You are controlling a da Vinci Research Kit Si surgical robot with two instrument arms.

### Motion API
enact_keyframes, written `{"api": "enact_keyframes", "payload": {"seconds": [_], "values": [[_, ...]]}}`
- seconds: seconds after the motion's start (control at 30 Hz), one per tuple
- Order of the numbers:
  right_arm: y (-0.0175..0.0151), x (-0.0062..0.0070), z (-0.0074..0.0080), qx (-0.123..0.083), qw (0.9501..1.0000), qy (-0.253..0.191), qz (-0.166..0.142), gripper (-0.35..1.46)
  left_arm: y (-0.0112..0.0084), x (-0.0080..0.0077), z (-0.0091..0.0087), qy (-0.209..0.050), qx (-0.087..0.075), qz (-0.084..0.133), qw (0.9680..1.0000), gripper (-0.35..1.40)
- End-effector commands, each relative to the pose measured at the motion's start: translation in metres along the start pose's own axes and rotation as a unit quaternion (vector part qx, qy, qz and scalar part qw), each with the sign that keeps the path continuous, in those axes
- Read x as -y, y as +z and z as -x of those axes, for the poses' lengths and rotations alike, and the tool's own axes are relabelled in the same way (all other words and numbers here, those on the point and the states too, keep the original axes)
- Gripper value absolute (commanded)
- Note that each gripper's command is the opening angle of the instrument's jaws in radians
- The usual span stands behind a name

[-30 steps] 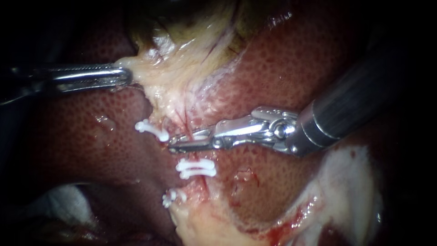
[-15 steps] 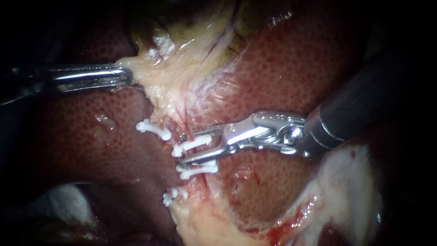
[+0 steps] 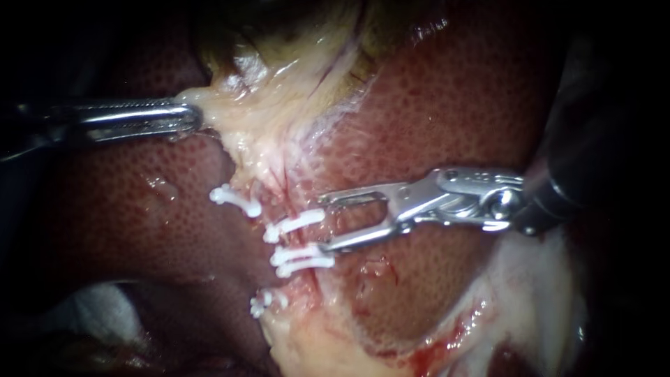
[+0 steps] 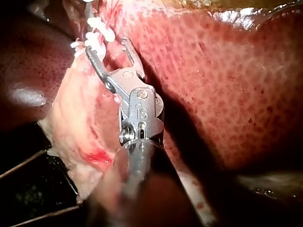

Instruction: Going back third clip right tube

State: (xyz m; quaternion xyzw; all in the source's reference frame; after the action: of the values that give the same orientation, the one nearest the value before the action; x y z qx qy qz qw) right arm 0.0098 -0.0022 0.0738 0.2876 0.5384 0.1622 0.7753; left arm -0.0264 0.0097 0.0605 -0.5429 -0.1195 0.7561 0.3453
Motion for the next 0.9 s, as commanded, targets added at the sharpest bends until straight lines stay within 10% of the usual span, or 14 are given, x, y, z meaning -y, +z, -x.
{"api": "enact_keyframes", "payload": {"seconds": [0.03,0.6,0.9], "values": [[-0.0008,0.0001,-0.0001,0.0,1.0,-0.003,0.002,0.49,0.0,0.0,0.0,0.0,0.0,0.0,1.0,-0.35],[-0.0071,0.0031,-0.0021,0.001,0.9996,-0.03,0.003,0.49,0.0004,0.0001,0.0004,0.001,0.0,-0.001,1.0,-0.35],[-0.0073,0.0032,-0.0019,0.001,0.9995,-0.03,0.002,0.49,0.0048,-0.0001,0.0039,0.011,0.005,0.003,0.9999,-0.35]]}}
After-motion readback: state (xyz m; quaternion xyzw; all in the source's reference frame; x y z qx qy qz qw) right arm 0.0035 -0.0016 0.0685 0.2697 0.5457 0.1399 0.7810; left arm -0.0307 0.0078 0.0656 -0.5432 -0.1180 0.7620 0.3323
